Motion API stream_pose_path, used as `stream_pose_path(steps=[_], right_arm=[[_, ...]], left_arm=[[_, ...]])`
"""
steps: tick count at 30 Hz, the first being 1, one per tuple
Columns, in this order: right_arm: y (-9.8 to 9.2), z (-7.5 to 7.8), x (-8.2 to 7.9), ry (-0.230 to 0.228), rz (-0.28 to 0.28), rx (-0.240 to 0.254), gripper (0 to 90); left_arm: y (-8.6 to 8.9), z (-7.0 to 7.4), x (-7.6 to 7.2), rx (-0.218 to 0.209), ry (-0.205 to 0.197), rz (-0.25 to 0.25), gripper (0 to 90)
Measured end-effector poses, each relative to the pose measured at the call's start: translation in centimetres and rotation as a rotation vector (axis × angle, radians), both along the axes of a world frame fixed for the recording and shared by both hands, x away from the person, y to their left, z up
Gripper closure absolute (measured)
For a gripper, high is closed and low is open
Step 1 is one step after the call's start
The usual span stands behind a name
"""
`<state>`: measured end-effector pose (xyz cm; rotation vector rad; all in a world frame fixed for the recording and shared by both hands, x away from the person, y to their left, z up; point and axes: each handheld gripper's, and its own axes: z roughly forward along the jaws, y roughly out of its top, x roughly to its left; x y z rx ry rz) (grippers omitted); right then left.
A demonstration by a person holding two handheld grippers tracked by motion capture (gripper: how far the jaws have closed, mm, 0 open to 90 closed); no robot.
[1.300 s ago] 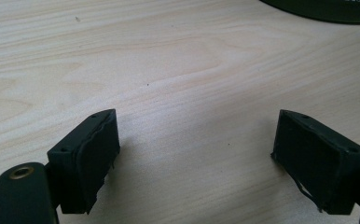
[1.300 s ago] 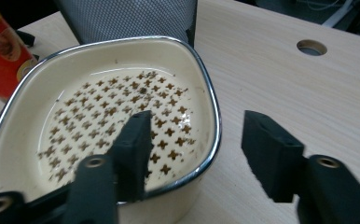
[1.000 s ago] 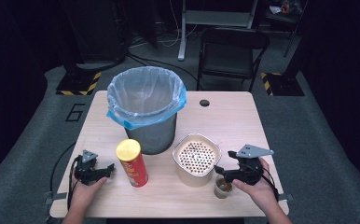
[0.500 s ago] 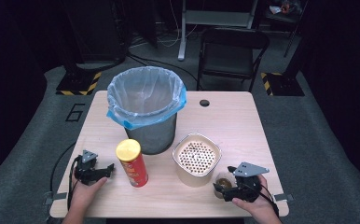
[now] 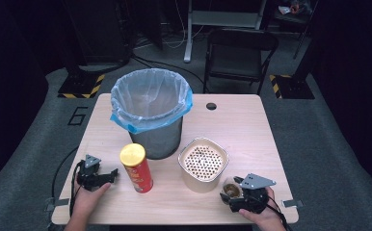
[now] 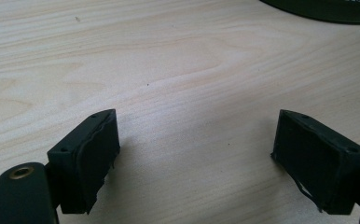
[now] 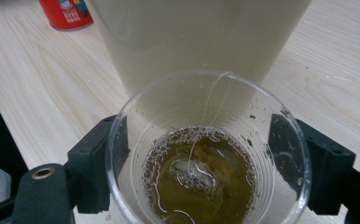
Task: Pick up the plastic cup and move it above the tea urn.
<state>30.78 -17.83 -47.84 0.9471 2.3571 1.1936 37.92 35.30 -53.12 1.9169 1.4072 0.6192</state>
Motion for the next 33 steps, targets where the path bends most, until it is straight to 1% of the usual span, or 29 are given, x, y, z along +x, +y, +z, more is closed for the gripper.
stream_pose_path(steps=[1,2,4,6,7,8,11,15,27,29,33], right_arm=[[0.05,-0.07,0.00,-0.001,0.000,-0.011,20.2],[0.10,-0.27,0.08,0.005,0.002,-0.027,21.1],[0.12,-0.49,0.16,0.018,0.009,-0.043,23.1],[0.21,-0.62,0.16,0.019,0.010,-0.047,24.1],[0.31,-0.68,0.10,0.031,0.008,-0.048,24.1],[0.33,-0.65,0.10,0.022,0.003,-0.054,25.3],[0.13,-0.36,0.13,0.029,0.002,-0.031,26.9],[0.15,-0.34,0.06,0.016,0.008,-0.038,29.1],[-0.10,-0.36,0.21,0.021,0.008,-0.026,31.1],[-0.30,-0.21,0.27,0.017,0.026,-0.025,31.0],[-0.54,0.13,0.48,0.026,0.021,-0.022,31.4]], left_arm=[[0.00,0.00,0.00,0.000,0.000,0.000,14.0],[0.00,0.00,0.00,0.000,0.000,0.000,14.0],[0.00,0.00,0.00,0.000,0.000,0.000,14.0],[0.00,0.00,0.00,0.000,0.000,0.000,14.0],[0.02,0.03,0.00,0.002,0.004,-0.001,14.0],[0.00,0.00,0.00,0.000,0.000,0.000,14.0],[0.00,0.00,0.00,0.000,0.000,0.000,14.0],[0.00,0.00,0.00,0.000,0.000,0.000,14.0],[0.00,0.00,0.00,0.000,0.000,0.000,14.0],[0.00,0.00,0.00,0.000,0.000,0.000,14.0],[0.00,0.00,0.00,0.000,0.000,0.000,14.0]])
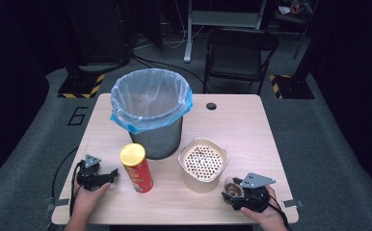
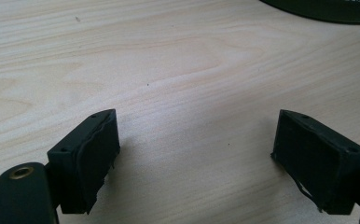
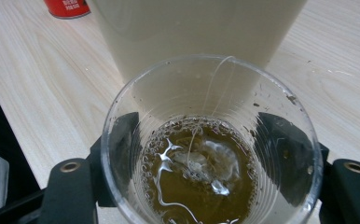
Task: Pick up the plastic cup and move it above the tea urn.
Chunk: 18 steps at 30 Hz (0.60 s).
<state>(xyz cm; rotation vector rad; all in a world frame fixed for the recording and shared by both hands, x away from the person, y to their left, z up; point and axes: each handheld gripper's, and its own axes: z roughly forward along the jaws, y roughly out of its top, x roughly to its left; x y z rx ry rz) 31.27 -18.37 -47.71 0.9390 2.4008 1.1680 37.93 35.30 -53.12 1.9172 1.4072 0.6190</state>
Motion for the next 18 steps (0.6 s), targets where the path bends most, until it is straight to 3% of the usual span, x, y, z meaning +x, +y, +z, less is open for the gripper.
stream_pose_path(steps=[5,18], right_arm=[[-1.1,0.8,1.0,0.016,-0.035,0.011,31.9],[-2.6,3.4,3.3,-0.015,-0.065,-0.017,32.2]], left_arm=[[0.0,0.0,0.0,0.000,0.000,0.000,14.0],[0.0,0.0,0.0,0.000,0.000,0.000,14.0]])
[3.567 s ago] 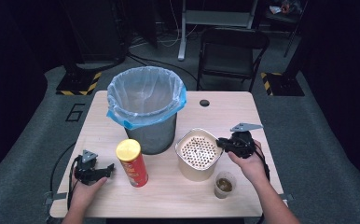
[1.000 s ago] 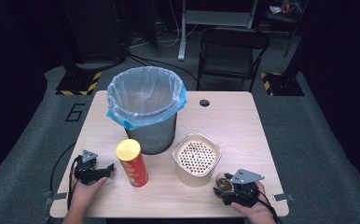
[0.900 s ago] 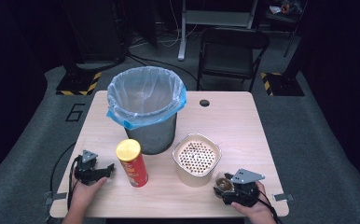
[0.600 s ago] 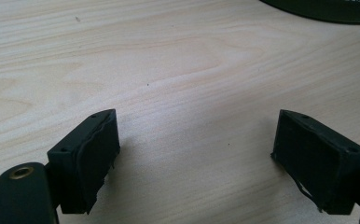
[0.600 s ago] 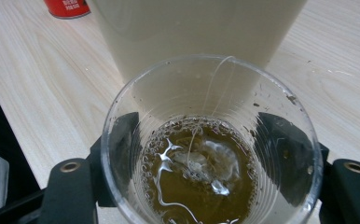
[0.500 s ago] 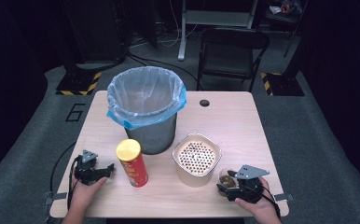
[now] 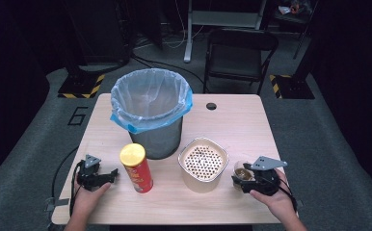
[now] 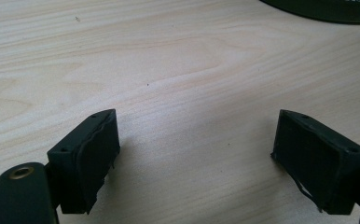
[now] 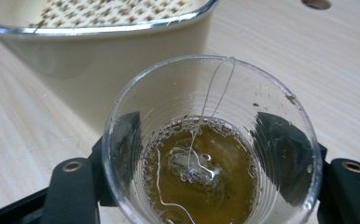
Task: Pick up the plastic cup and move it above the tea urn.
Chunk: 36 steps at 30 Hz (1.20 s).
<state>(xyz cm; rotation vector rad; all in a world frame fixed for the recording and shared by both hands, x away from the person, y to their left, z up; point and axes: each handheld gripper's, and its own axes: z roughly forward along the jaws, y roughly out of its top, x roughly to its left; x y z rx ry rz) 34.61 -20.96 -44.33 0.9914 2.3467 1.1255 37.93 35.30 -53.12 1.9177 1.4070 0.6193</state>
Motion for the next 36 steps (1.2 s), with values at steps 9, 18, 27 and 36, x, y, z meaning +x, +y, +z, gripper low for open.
stream_pose_path(steps=[9,18,27,36], right_arm=[[-0.5,2.1,2.5,-0.009,-0.034,-0.014,32.4],[-0.7,3.2,5.1,-0.010,-0.057,-0.005,32.6],[-0.8,3.3,7.7,-0.008,-0.068,-0.007,32.7],[-0.3,3.3,9.9,-0.016,-0.058,-0.006,32.8]], left_arm=[[0.0,0.0,0.0,-0.001,0.000,0.000,14.0],[0.0,0.0,0.0,-0.001,0.000,0.001,14.0],[0.0,0.0,0.0,-0.001,0.000,0.001,14.0],[0.0,0.0,0.0,-0.003,0.006,0.003,14.0]])
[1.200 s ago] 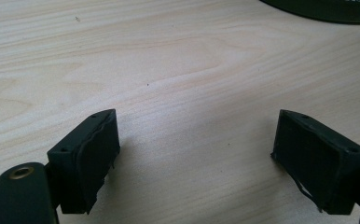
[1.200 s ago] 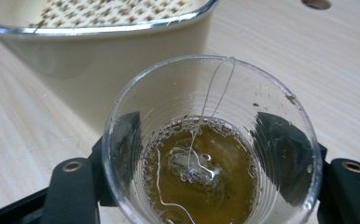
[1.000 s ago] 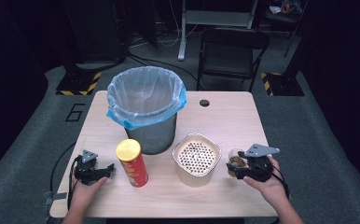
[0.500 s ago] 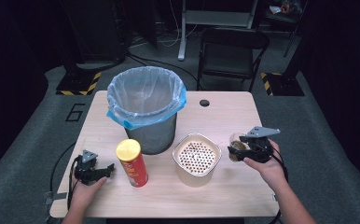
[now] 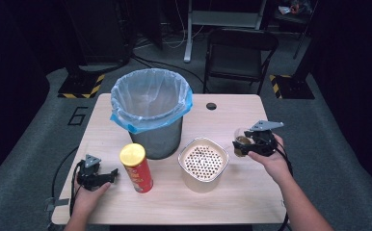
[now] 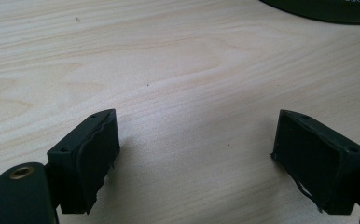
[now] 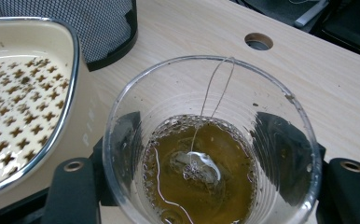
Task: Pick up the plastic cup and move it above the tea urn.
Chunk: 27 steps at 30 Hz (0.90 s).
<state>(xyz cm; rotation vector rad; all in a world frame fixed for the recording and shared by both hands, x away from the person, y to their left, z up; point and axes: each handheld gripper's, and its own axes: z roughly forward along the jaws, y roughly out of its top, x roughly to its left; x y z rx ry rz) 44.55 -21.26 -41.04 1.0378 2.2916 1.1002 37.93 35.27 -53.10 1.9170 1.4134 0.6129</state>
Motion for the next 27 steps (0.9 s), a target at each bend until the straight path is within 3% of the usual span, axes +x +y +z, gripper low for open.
stream_pose_path(steps=[10,20,26,27], right_arm=[[1.4,0.0,2.2,-0.017,0.075,0.007,33.2],[3.6,1.0,3.8,-0.089,0.204,-0.066,34.0],[3.9,1.1,4.2,-0.094,0.220,-0.039,34.0],[4.0,1.1,4.4,-0.113,0.223,-0.040,34.1]], left_arm=[[0.0,0.0,0.0,0.000,0.000,0.000,14.0],[0.0,0.0,0.0,0.001,0.000,0.000,14.0],[0.0,0.0,0.0,0.001,0.000,0.000,14.0],[0.0,0.0,0.0,0.001,0.001,-0.001,14.0]])
